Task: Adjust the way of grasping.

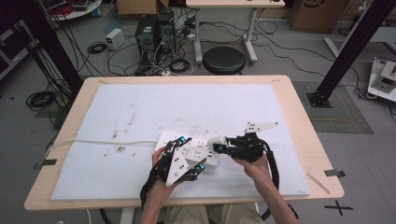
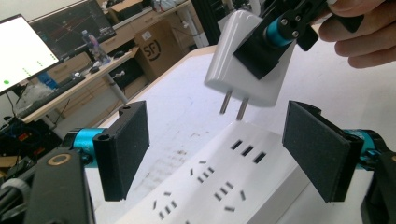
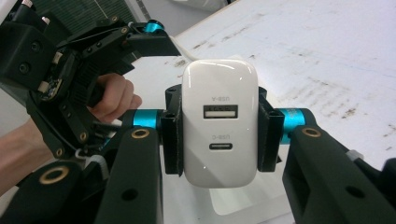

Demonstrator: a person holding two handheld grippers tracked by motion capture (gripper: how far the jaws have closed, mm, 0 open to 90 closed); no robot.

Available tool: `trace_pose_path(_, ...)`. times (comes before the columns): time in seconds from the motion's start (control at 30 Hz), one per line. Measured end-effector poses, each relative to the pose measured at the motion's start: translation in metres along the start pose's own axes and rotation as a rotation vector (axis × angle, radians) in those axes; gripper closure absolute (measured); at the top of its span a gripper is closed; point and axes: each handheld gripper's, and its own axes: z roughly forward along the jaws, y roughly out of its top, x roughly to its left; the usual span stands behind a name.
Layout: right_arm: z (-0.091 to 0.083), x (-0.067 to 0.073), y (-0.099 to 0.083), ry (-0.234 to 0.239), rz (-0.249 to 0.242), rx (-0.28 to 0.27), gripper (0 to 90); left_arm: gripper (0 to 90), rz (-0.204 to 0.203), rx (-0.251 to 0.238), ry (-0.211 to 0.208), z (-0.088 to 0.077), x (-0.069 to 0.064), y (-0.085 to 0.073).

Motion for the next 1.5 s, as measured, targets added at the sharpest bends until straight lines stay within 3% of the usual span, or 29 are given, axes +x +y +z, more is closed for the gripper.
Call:
trace_pose_path(0.03,-0.001,0.000,0.000,-0.003,0.003,0.000,63.1,23.0,0.000,0.000,0.000,0.000,0.000,0.000)
trace_pose_path(0.07,-0.002,-0.001,0.001,-0.002,0.008,-0.009,63.1,23.0,-0.040,-0.009,0.011,-0.008,0.006,-0.004)
trace_pose_path(0.43,-0.005,-0.004,0.003,-0.021,-0.001,-0.012,63.1,23.0,-0.148,-0.004,0.058,-0.029,0.021,-0.016)
trace_pose_path(0.47,-0.006,-0.002,0.003,-0.028,-0.007,-0.012,63.1,23.0,-0.191,-0.003,0.073,-0.035,0.027,-0.020)
trace_pose_path(0.6,-0.008,-0.001,0.003,-0.032,-0.003,-0.009,63.1,23.0,-0.234,-0.008,0.084,-0.042,0.033,-0.025)
trace_pose_path(0.63,-0.010,0.000,0.003,-0.039,-0.015,-0.010,63.1,23.0,-0.270,-0.007,0.102,-0.049,0.038,-0.029)
trace_pose_path(0.73,-0.011,0.000,0.004,-0.041,-0.016,-0.012,63.1,23.0,-0.312,-0.005,0.127,-0.057,0.045,-0.034)
trace_pose_path(0.77,-0.011,0.000,0.004,-0.041,-0.016,-0.012,63.1,23.0,-0.312,-0.005,0.127,-0.057,0.045,-0.034)
trace_pose_path(0.83,-0.012,0.000,0.004,-0.044,-0.019,-0.021,63.1,22.7,-0.384,0.003,0.171,-0.068,0.053,-0.041)
trace_pose_path(0.93,-0.013,0.000,0.005,-0.046,-0.019,-0.017,63.1,22.7,-0.446,0.012,0.220,-0.080,0.061,-0.048)
trace_pose_path(1.07,-0.015,0.002,0.005,-0.057,-0.036,-0.007,63.1,22.7,-0.486,0.018,0.286,-0.094,0.068,-0.054)
trace_pose_path(1.1,-0.015,0.002,0.005,-0.057,-0.036,-0.007,63.1,22.6,-0.486,0.018,0.286,-0.094,0.068,-0.054)
trace_pose_path(1.17,-0.017,0.003,0.005,-0.064,-0.040,-0.003,63.1,22.7,-0.526,0.016,0.324,-0.103,0.073,-0.059)
trace_pose_path(1.27,-0.020,0.003,0.005,-0.070,-0.045,-0.003,63.2,22.7,-0.543,0.023,0.358,-0.111,0.077,-0.062)
trace_pose_path(1.5,-0.019,-0.001,0.006,-0.073,-0.041,0.043,63.2,22.7,-0.565,0.039,0.392,-0.120,0.079,-0.068)
